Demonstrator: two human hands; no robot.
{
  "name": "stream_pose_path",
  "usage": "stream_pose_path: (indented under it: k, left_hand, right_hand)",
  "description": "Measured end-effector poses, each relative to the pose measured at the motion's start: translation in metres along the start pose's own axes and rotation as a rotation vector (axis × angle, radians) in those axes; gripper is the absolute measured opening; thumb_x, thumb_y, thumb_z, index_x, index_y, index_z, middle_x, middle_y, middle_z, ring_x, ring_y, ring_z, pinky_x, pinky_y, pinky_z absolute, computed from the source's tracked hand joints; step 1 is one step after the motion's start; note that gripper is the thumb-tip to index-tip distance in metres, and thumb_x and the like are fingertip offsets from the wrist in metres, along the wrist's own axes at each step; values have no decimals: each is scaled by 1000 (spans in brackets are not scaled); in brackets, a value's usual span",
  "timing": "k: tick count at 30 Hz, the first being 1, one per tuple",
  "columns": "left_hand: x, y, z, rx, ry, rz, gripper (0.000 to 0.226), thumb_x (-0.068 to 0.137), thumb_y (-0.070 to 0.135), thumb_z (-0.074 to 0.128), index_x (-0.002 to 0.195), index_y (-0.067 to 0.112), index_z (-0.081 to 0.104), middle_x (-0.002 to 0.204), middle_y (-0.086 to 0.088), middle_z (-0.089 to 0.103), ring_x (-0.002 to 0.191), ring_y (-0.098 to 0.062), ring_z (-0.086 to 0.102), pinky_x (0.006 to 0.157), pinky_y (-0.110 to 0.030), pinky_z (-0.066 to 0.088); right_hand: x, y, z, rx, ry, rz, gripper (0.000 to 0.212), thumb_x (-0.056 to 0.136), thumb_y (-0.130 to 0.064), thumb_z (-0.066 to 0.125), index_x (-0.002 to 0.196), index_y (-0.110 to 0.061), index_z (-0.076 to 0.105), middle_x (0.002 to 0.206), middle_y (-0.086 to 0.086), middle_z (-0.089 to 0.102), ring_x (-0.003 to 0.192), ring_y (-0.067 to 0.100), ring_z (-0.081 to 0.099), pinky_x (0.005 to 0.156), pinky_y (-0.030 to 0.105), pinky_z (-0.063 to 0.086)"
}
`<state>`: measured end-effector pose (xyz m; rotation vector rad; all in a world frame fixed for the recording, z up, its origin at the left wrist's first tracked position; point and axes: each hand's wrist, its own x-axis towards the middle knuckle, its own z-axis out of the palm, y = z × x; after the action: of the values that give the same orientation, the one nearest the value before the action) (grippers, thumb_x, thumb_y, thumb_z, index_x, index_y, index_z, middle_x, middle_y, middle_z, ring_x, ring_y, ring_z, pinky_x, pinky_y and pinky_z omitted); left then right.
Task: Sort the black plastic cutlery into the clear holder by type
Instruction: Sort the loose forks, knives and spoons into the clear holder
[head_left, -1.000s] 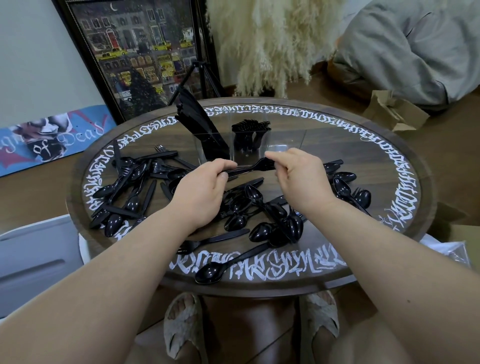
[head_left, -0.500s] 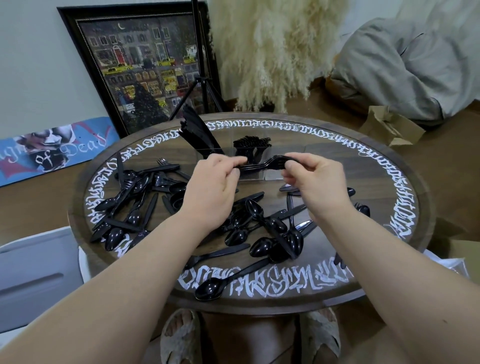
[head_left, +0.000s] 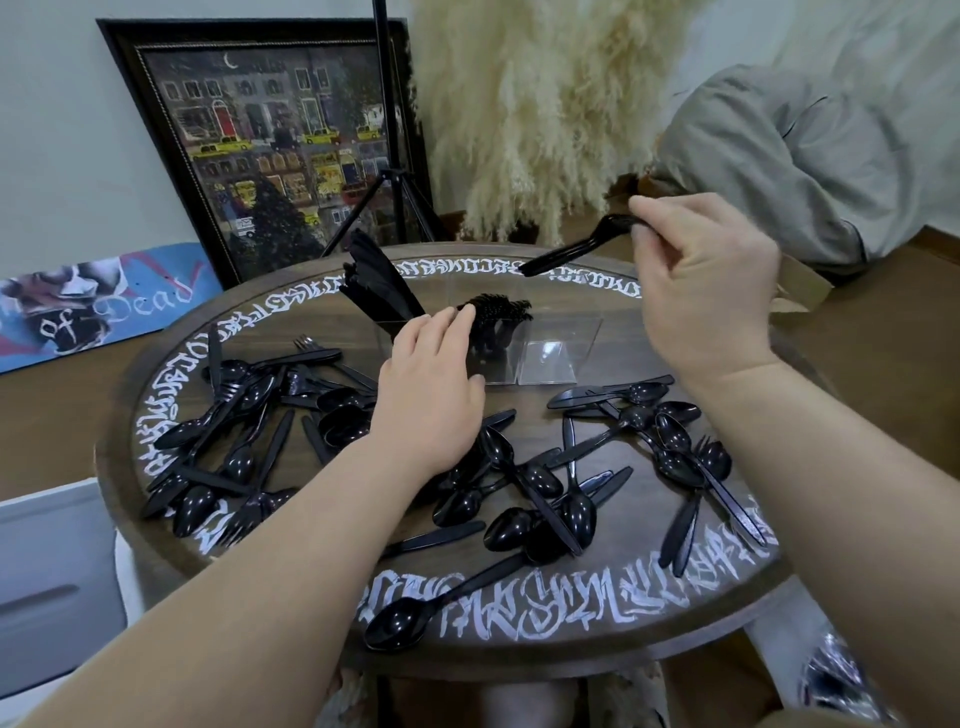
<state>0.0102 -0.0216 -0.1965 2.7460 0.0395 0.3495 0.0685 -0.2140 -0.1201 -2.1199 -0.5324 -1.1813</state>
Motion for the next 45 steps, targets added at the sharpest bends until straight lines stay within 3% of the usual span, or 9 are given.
stream_pose_path:
  k: [5,8,13,21,28,33,39,42,45]
  left_hand:
    - [-1,0,1,4,14,5,66,96,26,47,153,22,15,156,1,21,142,-22,12,114,-41,24]
    - [0,-1,2,13,21,16,65,95,26,47,152,22,15,156,1,23,142,-23,14,113,-41,24]
    - [0,-2,2,9,20,22,65,95,24,47,152,22,15,155,1,23,142,-23,14,113,-42,25]
    - [-1,-3,2,15,23,30,67,95,26,46,153,20,13,156,2,21,142,-22,12,115,-40,24]
    - [-3,-2,0,-41,42,23,67,95,24,49,152,14,16,154,-1,25,142,-22,15,114,-37,21]
    - [-12,4,-4,-103,96,60,53,91,19,53,142,18,40,137,-3,37,126,-24,34,101,-36,35]
    - [-19,14,0,-60,46,122,45,91,18,54,136,19,47,133,-5,38,119,-24,38,94,-35,39]
    - [-19,15,5,-31,-16,139,42,91,24,55,133,20,50,131,-3,40,119,-23,38,95,-35,40]
    - [-21,15,10,61,-158,164,48,87,41,58,133,28,50,130,1,42,125,-23,34,103,-43,37]
  right_hand:
    - [1,-3,26,-21,-159,-135,21,86,-7,59,100,-2,74,88,14,69,76,28,66,69,36,57]
    - [-4,-7,38,-33,-303,-186,20,84,-3,60,99,-2,74,87,15,66,72,31,64,64,39,56]
    - [-12,-10,49,-111,-677,-60,35,95,-7,46,128,-6,59,121,11,54,104,29,55,86,34,45]
    - [-23,-10,52,-201,-979,-42,62,92,-19,44,150,-14,23,155,2,28,140,24,23,113,35,25]
    - [-29,-10,40,-142,-966,4,74,90,-18,47,154,-17,9,161,-1,10,147,13,11,116,30,18]
    - [-42,8,-1,-99,-774,156,71,89,-6,46,151,-26,19,155,-3,27,135,21,36,101,37,37]
    - [-74,58,-43,-187,-645,411,63,88,3,45,144,-25,39,139,5,47,118,23,50,94,34,40]
    - [-90,74,-59,-273,-784,454,52,90,0,45,137,-22,50,131,9,55,113,27,55,92,36,44]
    - [-99,68,-68,-274,-1018,392,48,92,-15,52,139,-24,48,141,4,49,126,24,48,99,32,39]
